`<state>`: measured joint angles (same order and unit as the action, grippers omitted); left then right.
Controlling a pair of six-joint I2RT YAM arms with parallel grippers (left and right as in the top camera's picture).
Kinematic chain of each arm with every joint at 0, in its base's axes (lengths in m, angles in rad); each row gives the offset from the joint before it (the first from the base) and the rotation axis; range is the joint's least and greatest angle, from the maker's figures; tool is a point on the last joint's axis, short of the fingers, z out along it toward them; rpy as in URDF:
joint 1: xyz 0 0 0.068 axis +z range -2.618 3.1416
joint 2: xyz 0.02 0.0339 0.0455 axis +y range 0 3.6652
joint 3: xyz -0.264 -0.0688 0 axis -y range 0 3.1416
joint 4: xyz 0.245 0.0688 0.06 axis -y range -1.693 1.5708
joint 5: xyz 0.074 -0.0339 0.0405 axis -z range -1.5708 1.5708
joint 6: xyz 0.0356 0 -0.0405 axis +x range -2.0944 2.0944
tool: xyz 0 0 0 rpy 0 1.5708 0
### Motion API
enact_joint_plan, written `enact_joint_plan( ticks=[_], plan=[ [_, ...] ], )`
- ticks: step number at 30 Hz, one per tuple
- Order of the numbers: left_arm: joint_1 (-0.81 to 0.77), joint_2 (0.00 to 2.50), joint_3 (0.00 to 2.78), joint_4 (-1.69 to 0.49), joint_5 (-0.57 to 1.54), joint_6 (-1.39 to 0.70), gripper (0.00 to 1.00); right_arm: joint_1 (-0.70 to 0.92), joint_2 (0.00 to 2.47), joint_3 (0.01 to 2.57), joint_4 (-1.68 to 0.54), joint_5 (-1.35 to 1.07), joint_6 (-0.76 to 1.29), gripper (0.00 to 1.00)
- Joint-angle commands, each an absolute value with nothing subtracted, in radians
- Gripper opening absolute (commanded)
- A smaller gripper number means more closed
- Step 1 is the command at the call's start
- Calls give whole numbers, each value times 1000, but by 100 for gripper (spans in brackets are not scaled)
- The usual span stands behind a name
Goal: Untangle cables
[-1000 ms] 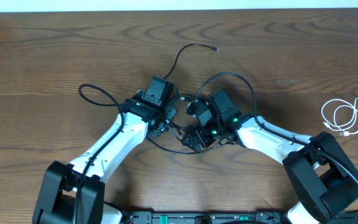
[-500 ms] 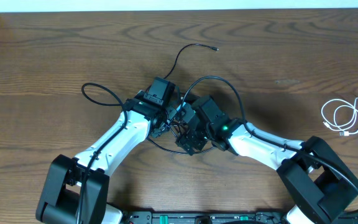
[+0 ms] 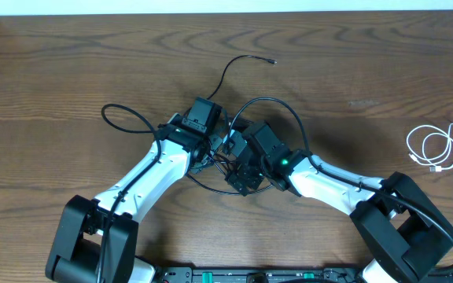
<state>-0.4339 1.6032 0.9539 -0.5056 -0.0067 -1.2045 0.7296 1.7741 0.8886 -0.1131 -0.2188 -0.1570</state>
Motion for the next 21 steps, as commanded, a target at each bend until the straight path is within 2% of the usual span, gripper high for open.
enact_joint_plan(
  ticks=[1, 4, 8, 14, 21],
  plan=[
    [-435, 1614, 950, -506, -44, -1198, 8, 735, 1789, 899, -103, -232, -181, 99],
    [-435, 1615, 950, -502, -43, -1198, 8, 735, 1817, 899, -86, -239, -181, 95],
    [-435, 1615, 950, -492, -43, -1198, 8, 735, 1827, 899, -78, -239, -181, 84],
    [-435, 1615, 950, -485, -43, -1199, 7, 735, 1839, 899, -76, -238, -181, 73],
    [-435, 1615, 950, -484, -42, -1199, 8, 735, 1857, 899, -63, -238, -181, 38]
  ],
)
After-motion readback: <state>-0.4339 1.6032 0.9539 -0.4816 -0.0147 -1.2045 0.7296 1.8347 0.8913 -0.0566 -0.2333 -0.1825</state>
